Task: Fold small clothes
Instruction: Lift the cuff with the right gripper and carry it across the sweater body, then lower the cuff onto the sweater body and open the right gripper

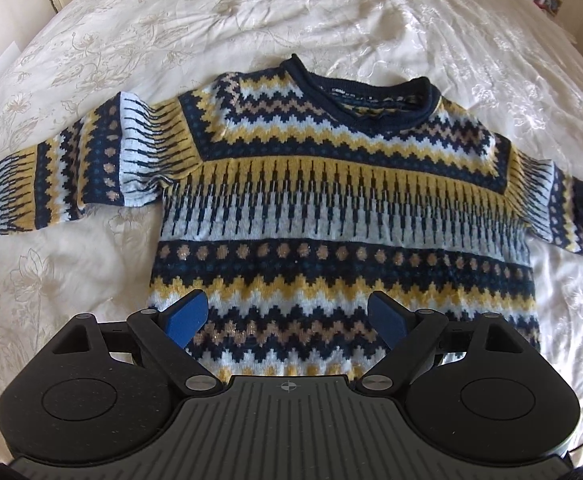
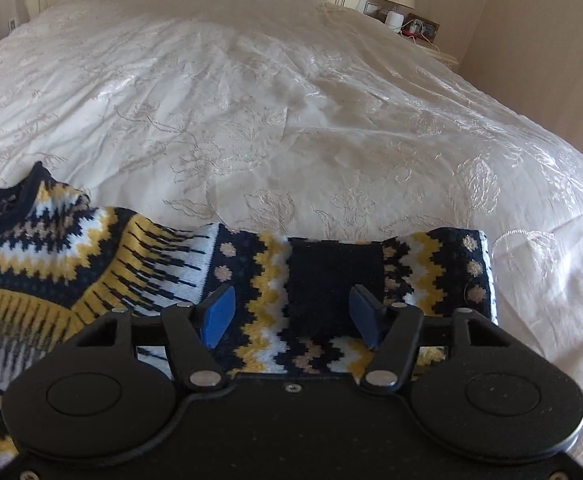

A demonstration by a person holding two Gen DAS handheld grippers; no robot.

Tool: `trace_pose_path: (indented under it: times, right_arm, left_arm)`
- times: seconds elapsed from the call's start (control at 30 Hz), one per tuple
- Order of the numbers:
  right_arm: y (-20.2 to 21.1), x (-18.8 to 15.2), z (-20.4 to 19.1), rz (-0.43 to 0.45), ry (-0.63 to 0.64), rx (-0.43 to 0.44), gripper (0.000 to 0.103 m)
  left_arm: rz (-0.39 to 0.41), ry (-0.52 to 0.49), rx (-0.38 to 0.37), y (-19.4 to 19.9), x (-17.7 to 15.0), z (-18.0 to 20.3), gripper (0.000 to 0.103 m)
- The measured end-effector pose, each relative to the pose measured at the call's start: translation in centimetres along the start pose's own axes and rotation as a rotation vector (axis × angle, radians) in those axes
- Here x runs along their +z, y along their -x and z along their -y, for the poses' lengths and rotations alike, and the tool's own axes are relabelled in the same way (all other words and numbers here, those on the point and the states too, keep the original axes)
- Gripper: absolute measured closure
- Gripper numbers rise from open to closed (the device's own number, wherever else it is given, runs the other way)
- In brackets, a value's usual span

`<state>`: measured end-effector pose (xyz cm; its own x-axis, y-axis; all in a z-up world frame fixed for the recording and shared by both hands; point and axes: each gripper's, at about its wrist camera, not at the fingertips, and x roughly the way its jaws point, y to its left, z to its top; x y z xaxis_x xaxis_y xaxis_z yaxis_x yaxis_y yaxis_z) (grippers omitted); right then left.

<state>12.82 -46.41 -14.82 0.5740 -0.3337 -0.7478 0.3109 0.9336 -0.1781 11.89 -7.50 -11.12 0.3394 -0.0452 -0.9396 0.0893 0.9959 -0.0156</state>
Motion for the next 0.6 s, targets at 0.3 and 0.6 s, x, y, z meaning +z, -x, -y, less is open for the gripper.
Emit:
trace_pose_path:
  times: [0.3, 0.6]
  right_arm:
    - [-4.5, -1.7, -0.7, -0.075, 0.172, -0.071, 0.039]
    - [-1.7, -0.6, 2.8, -0.067, 0.03, 0.042, 0.086]
  left_arm:
    - [-0.05, 0.006, 0.03, -1.4, 0.3, 0.8, 0.016]
    - [-0.023, -0.023, -0.009, -1.5, 0.5, 1.0, 0.016]
